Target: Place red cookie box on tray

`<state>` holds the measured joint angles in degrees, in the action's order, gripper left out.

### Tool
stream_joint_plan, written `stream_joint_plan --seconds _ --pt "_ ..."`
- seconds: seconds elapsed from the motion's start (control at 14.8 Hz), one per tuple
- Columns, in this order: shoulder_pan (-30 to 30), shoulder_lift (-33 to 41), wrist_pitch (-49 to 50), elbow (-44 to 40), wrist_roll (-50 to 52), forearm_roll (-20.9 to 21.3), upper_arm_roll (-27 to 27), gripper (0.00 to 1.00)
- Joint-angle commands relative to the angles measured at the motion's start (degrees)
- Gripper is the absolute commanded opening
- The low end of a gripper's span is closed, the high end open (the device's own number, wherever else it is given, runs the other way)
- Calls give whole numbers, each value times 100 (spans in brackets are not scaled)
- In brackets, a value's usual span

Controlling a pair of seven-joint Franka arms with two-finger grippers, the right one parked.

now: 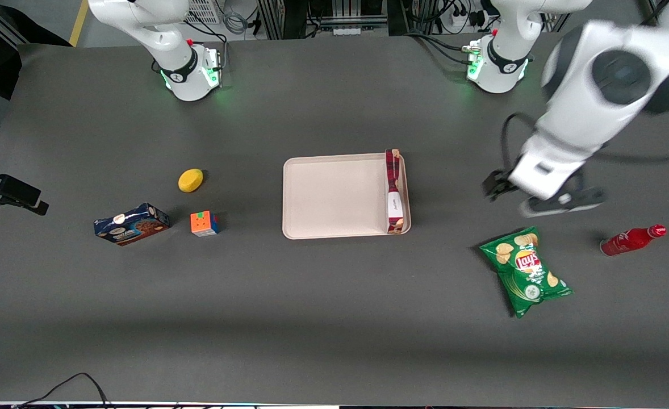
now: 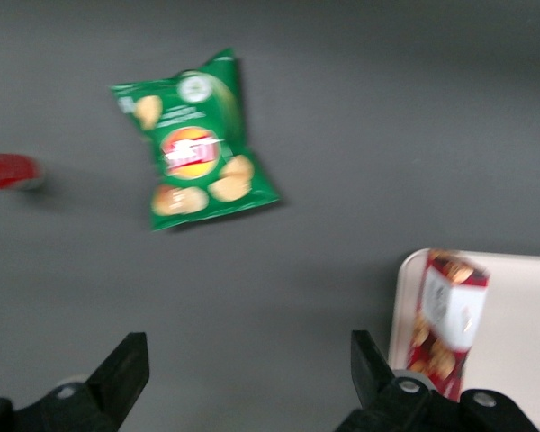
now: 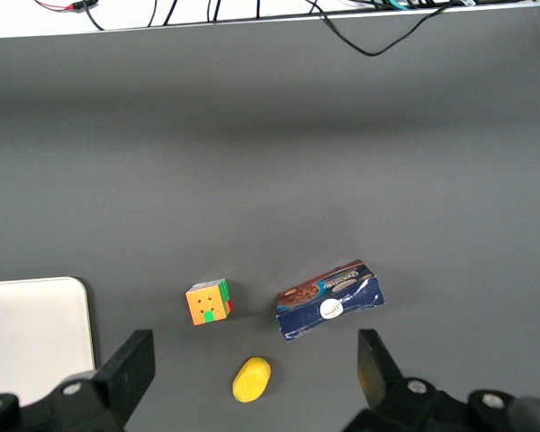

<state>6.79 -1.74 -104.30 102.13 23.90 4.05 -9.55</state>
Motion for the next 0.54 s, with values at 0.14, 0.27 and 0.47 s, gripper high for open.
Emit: stream_joint_plan --seconds 0.14,0.27,0.47 --pt "-283 947 876 158 -1746 -167 848 100" --pt "-266 1035 955 167 -2325 -194 1313 100" --pt "-213 1044 956 150 -2750 -325 1772 100"
